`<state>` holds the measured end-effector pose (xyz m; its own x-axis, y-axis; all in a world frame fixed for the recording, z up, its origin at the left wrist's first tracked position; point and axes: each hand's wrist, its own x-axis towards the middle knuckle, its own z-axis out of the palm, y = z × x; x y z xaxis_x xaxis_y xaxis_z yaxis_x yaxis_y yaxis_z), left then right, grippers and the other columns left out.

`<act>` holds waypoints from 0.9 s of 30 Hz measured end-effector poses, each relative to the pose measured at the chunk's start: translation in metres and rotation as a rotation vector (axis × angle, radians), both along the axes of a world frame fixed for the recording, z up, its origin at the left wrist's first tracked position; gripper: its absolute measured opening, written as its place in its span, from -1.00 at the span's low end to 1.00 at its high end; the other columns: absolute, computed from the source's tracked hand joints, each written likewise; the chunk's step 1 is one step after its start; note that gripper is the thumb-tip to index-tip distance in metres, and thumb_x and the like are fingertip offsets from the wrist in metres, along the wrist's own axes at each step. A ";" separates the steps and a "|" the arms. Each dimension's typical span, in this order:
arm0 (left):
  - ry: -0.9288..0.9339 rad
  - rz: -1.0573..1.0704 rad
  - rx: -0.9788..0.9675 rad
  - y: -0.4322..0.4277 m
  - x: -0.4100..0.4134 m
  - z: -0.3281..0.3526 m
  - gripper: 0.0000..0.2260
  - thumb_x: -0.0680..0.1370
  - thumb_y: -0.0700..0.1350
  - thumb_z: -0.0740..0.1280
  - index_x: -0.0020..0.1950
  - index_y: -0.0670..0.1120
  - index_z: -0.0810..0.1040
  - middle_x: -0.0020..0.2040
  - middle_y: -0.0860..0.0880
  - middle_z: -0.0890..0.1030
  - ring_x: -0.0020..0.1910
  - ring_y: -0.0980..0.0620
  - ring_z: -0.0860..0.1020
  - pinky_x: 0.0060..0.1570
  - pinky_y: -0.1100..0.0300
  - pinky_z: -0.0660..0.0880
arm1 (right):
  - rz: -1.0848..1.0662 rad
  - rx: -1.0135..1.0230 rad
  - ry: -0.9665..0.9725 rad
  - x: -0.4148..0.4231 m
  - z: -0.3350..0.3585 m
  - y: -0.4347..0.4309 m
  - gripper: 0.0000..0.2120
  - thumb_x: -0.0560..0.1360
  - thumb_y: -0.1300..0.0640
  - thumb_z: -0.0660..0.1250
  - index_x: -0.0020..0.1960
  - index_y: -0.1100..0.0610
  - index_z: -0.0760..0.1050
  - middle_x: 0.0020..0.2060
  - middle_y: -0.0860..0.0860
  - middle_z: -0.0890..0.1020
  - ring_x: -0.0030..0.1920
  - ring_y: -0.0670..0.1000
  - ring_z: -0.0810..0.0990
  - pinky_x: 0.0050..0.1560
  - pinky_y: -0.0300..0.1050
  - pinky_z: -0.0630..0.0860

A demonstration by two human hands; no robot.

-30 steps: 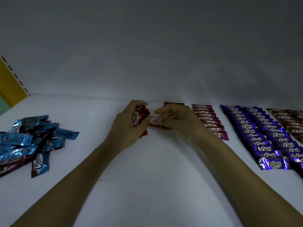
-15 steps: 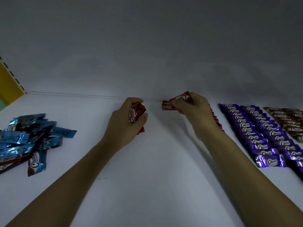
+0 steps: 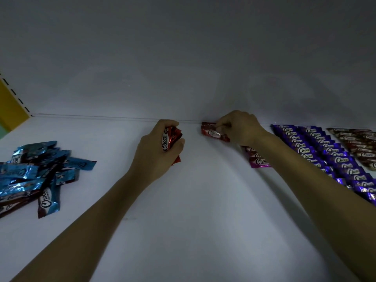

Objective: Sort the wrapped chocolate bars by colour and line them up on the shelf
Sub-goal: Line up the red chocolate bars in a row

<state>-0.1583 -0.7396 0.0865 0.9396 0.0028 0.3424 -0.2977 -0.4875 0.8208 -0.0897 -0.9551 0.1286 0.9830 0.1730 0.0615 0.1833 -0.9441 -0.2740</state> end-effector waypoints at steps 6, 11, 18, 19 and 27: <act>0.001 -0.006 0.006 0.000 0.000 0.000 -0.68 0.55 -0.06 0.35 0.28 0.00 0.42 0.00 0.07 0.55 -0.14 0.14 0.59 -0.23 0.36 0.56 | 0.033 -0.092 -0.140 0.006 -0.012 0.002 -0.81 0.56 0.12 0.24 0.03 -0.03 0.61 0.05 -0.05 0.63 0.11 0.06 0.49 0.10 -0.10 0.18; -0.015 -0.013 0.021 -0.001 0.000 -0.001 -0.68 0.55 -0.07 0.35 0.28 -0.01 0.42 -0.04 0.11 0.53 -0.15 0.16 0.58 -0.24 0.40 0.55 | 0.033 -0.126 -0.174 0.011 -0.015 0.006 -0.81 0.56 0.10 0.23 0.04 -0.03 0.61 0.06 -0.02 0.61 0.11 0.08 0.45 0.03 -0.10 0.15; 0.009 -0.004 -0.026 -0.001 0.001 -0.001 -0.70 0.56 -0.07 0.34 0.27 0.01 0.43 -0.06 0.16 0.51 -0.18 0.17 0.57 -0.27 0.45 0.51 | 0.027 -0.101 -0.278 0.005 -0.019 0.009 -0.89 0.52 0.11 0.30 0.00 0.07 0.57 -0.03 0.04 0.60 0.06 0.11 0.48 0.06 -0.04 0.30; 0.018 0.000 -0.058 -0.001 0.002 -0.001 -0.72 0.56 -0.08 0.33 0.27 0.02 0.43 -0.05 0.16 0.51 -0.19 0.20 0.56 -0.30 0.45 0.50 | 0.034 -0.020 -0.302 0.000 -0.018 0.012 -0.91 0.52 0.10 0.30 -0.05 0.08 0.57 -0.09 0.04 0.61 0.00 0.09 0.52 0.01 -0.06 0.34; 0.044 0.044 -0.406 -0.002 0.010 0.001 -0.82 0.61 -0.11 0.26 0.21 0.01 0.42 -0.17 0.01 0.59 -0.32 0.22 0.55 -0.33 0.33 0.46 | 0.208 1.012 0.364 -0.079 -0.008 0.071 -0.82 0.52 0.17 0.34 -0.09 0.30 0.59 -0.28 0.14 0.67 -0.35 -0.05 0.63 -0.32 -0.32 0.49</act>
<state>-0.1479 -0.7414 0.0878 0.9493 0.1698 0.2647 -0.2441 -0.1326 0.9606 -0.1686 -0.8837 0.1209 0.9284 0.3711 -0.0196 0.0640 -0.2115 -0.9753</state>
